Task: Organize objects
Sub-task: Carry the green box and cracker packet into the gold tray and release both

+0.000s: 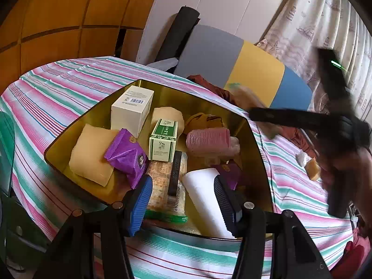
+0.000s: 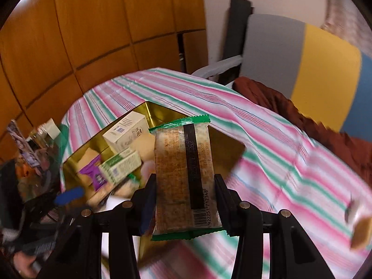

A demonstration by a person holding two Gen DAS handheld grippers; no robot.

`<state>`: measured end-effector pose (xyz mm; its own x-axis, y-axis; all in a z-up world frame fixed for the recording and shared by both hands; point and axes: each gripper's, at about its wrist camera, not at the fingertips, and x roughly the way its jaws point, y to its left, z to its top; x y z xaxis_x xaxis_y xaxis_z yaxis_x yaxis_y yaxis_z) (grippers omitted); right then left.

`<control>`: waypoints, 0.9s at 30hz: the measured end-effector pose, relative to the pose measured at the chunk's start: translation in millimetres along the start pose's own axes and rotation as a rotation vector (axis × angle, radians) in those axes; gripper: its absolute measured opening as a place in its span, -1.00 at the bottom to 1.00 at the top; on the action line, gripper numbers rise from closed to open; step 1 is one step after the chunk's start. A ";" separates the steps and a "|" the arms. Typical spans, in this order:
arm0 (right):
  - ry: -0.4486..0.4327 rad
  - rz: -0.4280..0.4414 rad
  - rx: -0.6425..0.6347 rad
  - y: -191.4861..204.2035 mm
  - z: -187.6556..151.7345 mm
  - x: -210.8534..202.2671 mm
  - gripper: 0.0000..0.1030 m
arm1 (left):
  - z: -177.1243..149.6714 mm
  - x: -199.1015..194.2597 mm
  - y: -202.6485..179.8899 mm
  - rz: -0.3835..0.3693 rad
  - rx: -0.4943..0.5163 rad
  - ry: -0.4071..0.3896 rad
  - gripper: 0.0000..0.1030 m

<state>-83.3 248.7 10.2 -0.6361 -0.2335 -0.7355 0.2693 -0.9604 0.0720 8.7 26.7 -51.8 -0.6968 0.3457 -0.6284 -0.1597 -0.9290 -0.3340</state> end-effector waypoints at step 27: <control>0.082 -0.088 -0.277 52.1 78.5 99.4 0.04 | 3.4 -3.9 10.5 -0.010 -0.051 -0.002 0.08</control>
<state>-189.2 163.6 -6.3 -0.6084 -0.1277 -0.7833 0.4100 -0.8957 -0.1724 7.4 15.2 -50.4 -0.6968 0.3550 -0.6233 -0.1314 -0.9174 -0.3756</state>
